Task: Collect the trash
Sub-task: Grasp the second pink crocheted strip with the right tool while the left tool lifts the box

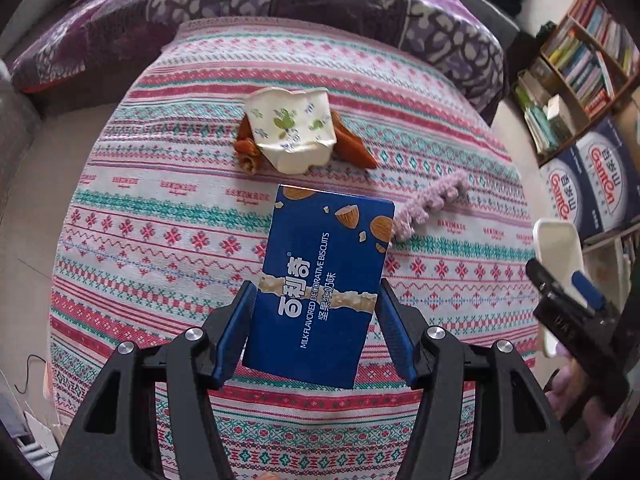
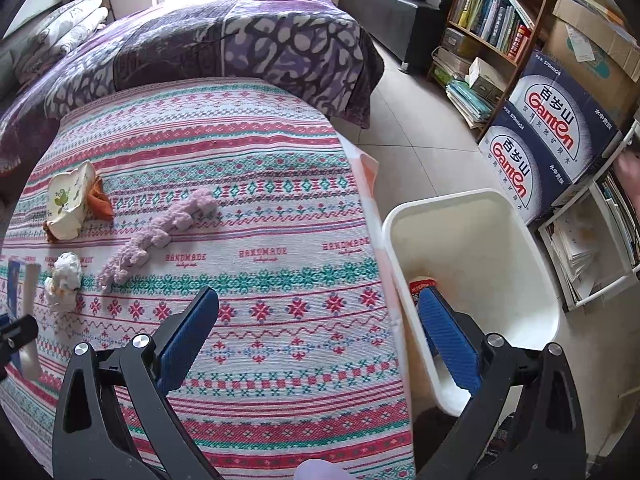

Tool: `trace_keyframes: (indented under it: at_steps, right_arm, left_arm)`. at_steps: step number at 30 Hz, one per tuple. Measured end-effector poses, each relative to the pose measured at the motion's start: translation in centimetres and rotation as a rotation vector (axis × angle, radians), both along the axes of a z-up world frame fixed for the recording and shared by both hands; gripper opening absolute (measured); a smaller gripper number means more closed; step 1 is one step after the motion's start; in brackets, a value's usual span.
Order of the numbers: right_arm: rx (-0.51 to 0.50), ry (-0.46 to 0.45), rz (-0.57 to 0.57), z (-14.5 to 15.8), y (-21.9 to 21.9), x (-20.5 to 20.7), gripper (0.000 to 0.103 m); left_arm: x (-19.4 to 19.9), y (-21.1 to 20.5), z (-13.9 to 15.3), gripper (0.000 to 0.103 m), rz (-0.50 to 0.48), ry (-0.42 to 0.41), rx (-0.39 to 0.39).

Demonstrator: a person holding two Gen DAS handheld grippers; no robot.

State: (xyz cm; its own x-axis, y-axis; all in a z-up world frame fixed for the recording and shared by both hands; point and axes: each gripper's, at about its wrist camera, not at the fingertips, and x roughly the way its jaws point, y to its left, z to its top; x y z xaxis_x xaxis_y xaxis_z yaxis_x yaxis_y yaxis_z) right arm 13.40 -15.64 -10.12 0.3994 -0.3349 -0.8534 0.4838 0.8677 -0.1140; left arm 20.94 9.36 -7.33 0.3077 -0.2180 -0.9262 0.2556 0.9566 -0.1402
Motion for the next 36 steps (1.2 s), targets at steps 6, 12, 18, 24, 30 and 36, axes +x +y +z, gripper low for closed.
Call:
trace_keyframes:
  at_steps: [6, 12, 18, 24, 30, 36]
  right_arm:
    - [0.158, 0.022, -0.075, -1.7, 0.5, 2.9, 0.096]
    - [0.290, 0.022, -0.296, -3.2, 0.7, 7.8, 0.096]
    - [0.183, 0.048, -0.344, -4.9, 2.9, 11.3, 0.096]
    - [0.182, 0.091, -0.310, -7.1, 4.0, 12.2, 0.087]
    - [0.174, 0.061, -0.085, -5.9, 6.3, 12.0, 0.030]
    - [0.238, 0.074, 0.056, -4.3, 7.2, 11.0, 0.023]
  left_arm:
    - [1.1, 2.1, 2.9, 0.060, 0.122, -0.075, -0.060]
    - [1.7, 3.8, 4.3, 0.060, 0.180, -0.080, -0.131]
    - [2.1, 4.9, 4.9, 0.060, 0.205, -0.081, -0.171]
    - [2.2, 4.9, 5.2, 0.060, 0.201, -0.089, -0.176]
    - [2.2, 5.2, 5.2, 0.060, 0.214, -0.090, -0.177]
    - [2.2, 4.9, 5.2, 0.060, 0.228, -0.112, -0.148]
